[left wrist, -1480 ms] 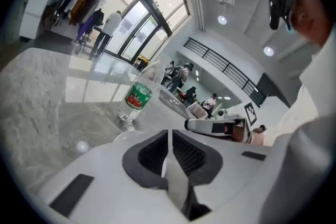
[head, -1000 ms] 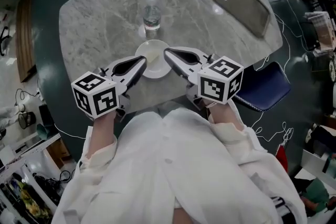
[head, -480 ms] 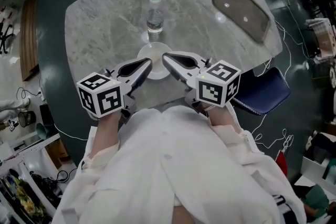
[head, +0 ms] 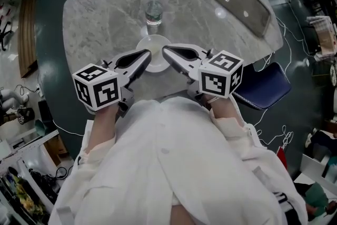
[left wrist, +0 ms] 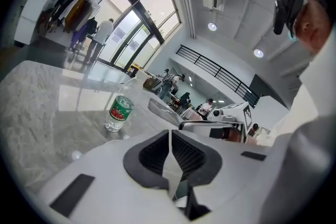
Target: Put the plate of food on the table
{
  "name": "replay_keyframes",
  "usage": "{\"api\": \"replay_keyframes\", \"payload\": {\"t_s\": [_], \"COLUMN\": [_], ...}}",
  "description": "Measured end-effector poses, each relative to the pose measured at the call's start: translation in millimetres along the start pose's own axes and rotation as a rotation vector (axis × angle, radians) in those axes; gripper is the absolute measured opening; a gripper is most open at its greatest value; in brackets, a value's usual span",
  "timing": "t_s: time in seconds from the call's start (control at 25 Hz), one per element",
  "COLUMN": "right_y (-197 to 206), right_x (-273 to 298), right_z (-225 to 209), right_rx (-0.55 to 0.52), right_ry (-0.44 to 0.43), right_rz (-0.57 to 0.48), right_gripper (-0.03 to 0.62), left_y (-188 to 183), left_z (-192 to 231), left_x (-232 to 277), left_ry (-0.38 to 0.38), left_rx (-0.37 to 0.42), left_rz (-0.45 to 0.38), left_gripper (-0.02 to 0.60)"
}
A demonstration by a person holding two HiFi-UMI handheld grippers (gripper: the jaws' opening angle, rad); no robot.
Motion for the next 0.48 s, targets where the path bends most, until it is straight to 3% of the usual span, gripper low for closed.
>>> {"api": "replay_keyframes", "payload": {"t_s": [0.28,0.48], "right_y": [3.0,5.4], "right_x": [1.7,4.2], "right_z": [3.2,9.3], "right_rx": [-0.046,-0.093], "right_ry": [-0.009,-0.061], "right_rz": [0.062,0.110], "right_gripper": [0.003,0.003], "left_y": [6.0,10.0], "left_z": [-0.2,-2.2], "left_x": [0.5,0.7], "left_ry": [0.007,0.024], "left_rx": [-0.010,-0.012], "left_rz": [0.018,0.027], "left_gripper": [0.028,0.028]}}
Point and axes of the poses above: the fingertips, and each gripper's own axes: x forward along the fingers, z to its left, y out of its underside, the point moved 5 cm from there along -x, backward along the fingers, and after that the axes turned 6 degrees about -x, right-handed, at the moved point
